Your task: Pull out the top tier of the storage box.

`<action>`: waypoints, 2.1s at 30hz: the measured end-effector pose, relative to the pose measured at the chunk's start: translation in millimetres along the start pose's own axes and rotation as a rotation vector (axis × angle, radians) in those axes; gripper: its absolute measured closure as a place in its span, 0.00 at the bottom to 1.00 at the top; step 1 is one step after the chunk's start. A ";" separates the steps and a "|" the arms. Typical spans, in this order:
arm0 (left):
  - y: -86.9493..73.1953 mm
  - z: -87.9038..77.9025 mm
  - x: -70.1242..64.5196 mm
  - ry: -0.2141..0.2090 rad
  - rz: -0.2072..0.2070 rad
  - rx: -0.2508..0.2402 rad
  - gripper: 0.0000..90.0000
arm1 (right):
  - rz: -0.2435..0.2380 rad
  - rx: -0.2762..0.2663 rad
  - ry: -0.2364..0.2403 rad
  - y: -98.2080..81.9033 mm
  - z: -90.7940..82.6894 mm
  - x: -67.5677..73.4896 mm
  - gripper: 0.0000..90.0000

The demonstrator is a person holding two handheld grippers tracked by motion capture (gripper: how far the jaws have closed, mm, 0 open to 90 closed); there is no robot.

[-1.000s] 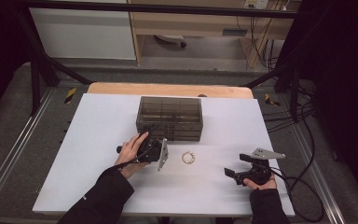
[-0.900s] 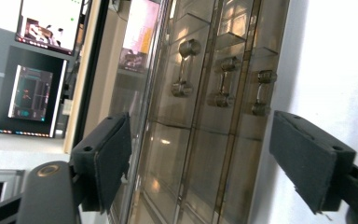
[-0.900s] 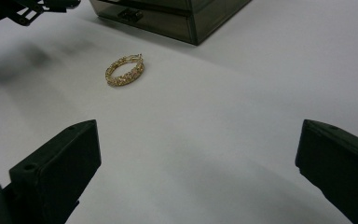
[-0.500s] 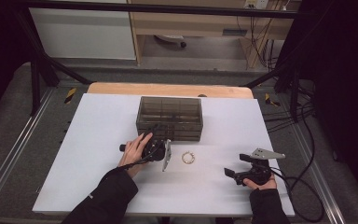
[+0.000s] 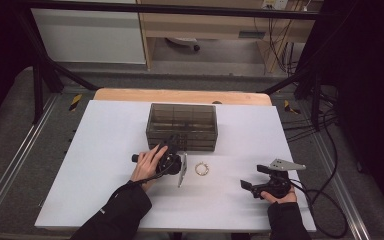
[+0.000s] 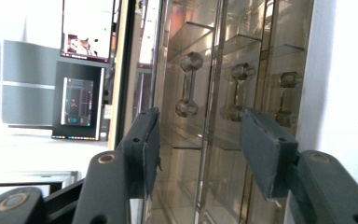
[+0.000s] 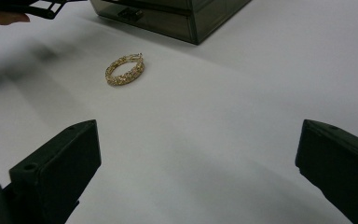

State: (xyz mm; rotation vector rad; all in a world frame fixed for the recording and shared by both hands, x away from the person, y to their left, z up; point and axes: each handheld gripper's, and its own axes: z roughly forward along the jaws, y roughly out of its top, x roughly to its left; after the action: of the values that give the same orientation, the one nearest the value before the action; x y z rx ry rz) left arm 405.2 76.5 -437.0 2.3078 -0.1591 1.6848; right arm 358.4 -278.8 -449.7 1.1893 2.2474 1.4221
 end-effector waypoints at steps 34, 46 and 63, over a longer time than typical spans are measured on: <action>6.8 7.9 -16.5 0.152 0.120 0.036 0.84 | -0.002 0.000 0.001 0.0 0.0 0.1 0.01; 8.7 9.3 -20.8 0.200 0.152 0.051 0.89 | -0.003 0.001 0.002 -0.1 0.3 0.1 0.01; 9.4 8.3 -23.7 0.216 0.184 0.051 0.91 | -0.002 0.000 0.002 0.1 0.0 -0.2 0.01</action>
State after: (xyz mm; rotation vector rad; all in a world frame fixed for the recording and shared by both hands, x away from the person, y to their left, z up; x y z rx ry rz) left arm 402.9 63.4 -460.3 2.1843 -0.2940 2.0371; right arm 358.5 -278.9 -449.7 1.1853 2.2490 1.4237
